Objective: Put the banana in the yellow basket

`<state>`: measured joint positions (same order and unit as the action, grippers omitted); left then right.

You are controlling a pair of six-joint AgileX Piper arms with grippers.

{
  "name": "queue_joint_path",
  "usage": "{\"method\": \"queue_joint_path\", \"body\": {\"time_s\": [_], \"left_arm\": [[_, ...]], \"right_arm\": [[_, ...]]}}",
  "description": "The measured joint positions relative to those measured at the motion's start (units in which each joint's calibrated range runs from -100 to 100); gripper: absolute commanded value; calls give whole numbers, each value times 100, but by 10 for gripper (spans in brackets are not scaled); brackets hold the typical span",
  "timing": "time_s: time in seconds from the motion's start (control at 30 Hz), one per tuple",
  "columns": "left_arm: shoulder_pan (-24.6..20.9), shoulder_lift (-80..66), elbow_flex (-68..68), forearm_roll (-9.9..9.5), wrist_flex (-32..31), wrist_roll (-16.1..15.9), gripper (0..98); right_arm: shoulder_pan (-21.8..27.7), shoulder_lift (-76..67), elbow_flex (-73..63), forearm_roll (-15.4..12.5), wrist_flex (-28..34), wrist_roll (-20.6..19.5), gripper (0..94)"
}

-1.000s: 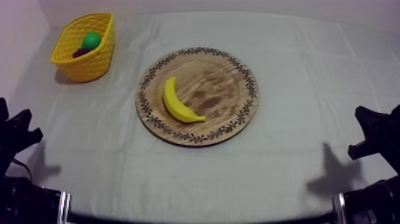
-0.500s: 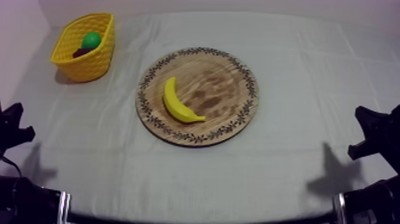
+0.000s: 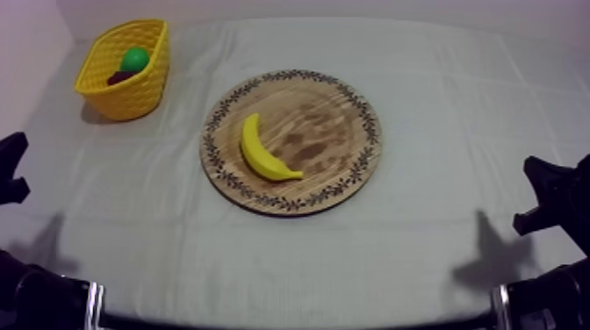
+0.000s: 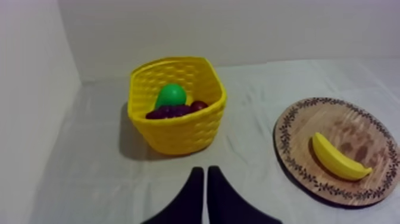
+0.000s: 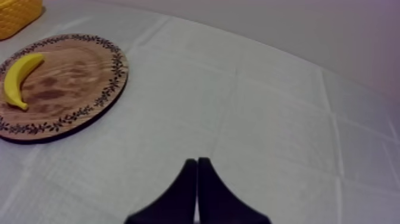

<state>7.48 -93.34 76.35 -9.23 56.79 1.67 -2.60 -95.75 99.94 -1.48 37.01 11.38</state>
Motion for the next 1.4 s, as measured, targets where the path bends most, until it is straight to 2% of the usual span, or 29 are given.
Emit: {"method": "queue_joint_path", "body": {"time_s": [0.3,0.5,0.77,0.93,1.2,1.4], "left_arm": [[-362,1404,-1226,231,38,-167,0],[-262,2310,-2045,233,295,-167,0],[-35,3390,-3315,196,1044,20,0],[232,3977,-4243,2,1522,217,0],[884,4712,-5263,-486,2263,487,0],[1329,5098,-5659,-486,2728,646,0]], "right_arm": [[0,0,0,0,0,0,3],[0,0,0,0,0,0,3],[0,0,0,0,0,0,3],[0,0,0,0,0,3,3],[0,0,0,0,0,3,3],[0,0,0,0,0,3,3]]}}
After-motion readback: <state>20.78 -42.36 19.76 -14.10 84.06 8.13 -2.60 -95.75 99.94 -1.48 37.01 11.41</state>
